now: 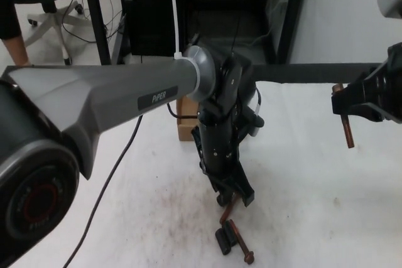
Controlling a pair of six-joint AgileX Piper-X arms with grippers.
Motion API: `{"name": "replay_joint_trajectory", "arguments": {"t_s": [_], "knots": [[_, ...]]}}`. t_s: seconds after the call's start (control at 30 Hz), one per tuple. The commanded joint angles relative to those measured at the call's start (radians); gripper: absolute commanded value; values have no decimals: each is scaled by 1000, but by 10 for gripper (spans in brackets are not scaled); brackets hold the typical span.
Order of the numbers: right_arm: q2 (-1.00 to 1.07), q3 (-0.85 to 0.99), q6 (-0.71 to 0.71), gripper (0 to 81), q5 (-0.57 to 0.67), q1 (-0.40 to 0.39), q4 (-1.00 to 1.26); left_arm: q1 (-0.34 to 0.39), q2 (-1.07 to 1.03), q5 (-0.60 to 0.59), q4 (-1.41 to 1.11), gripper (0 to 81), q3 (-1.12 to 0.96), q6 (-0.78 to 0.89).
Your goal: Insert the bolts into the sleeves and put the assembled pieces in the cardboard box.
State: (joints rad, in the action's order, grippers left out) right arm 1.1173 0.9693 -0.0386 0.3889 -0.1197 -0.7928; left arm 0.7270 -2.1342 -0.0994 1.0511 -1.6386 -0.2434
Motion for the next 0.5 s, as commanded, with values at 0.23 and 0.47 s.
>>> {"name": "replay_joint_trajectory", "arguments": {"t_s": [0.23,0.47], "knots": [[-15,1,2,9,14,2,16,6,5,18,-56,287,30,-19],[-15,1,2,9,14,2,16,6,5,18,-98,287,30,19]]}}
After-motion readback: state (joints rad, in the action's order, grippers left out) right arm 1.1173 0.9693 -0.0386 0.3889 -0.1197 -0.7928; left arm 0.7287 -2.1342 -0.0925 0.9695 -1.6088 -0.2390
